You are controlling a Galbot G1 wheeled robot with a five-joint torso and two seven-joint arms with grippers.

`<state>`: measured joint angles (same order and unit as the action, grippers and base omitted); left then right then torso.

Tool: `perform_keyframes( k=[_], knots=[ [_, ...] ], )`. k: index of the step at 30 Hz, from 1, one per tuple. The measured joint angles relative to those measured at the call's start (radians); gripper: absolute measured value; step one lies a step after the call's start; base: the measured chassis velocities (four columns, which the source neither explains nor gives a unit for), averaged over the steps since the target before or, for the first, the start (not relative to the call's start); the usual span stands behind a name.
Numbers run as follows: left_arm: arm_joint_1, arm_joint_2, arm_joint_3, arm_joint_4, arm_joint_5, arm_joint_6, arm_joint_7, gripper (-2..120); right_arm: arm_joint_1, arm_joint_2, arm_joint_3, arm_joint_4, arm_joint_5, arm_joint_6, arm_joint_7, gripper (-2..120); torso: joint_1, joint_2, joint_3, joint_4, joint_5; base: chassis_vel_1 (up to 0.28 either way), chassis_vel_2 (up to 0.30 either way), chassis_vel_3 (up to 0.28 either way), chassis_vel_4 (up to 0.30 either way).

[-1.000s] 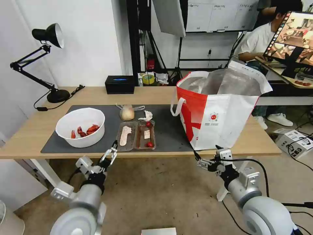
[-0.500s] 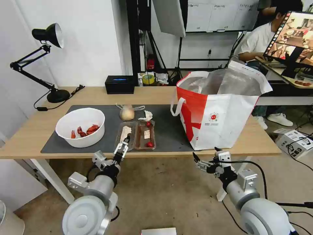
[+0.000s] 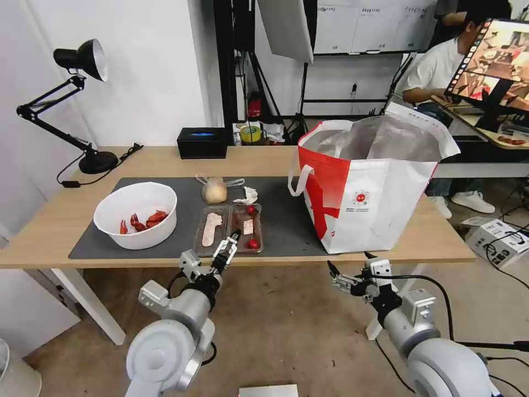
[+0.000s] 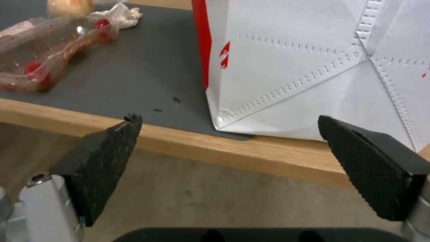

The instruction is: Pick up the trash from the table and place it into the takeout bag.

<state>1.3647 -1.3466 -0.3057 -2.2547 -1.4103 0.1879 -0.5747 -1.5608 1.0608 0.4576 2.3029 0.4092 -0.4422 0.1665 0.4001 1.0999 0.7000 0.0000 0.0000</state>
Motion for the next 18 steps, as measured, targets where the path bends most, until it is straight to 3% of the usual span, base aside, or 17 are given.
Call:
perform_keyframes(
  k=[18],
  knots=[
    [-0.056, 0.043, 0.001, 0.069, -0.033, 0.013, 0.000, 100, 0.003, 0.006, 0.000, -0.010, -0.005, 0.003, 0.000, 100, 0.000, 0.000, 0.000, 0.0000, 0.0000, 0.000, 0.000, 0.000, 0.000]
  ],
)
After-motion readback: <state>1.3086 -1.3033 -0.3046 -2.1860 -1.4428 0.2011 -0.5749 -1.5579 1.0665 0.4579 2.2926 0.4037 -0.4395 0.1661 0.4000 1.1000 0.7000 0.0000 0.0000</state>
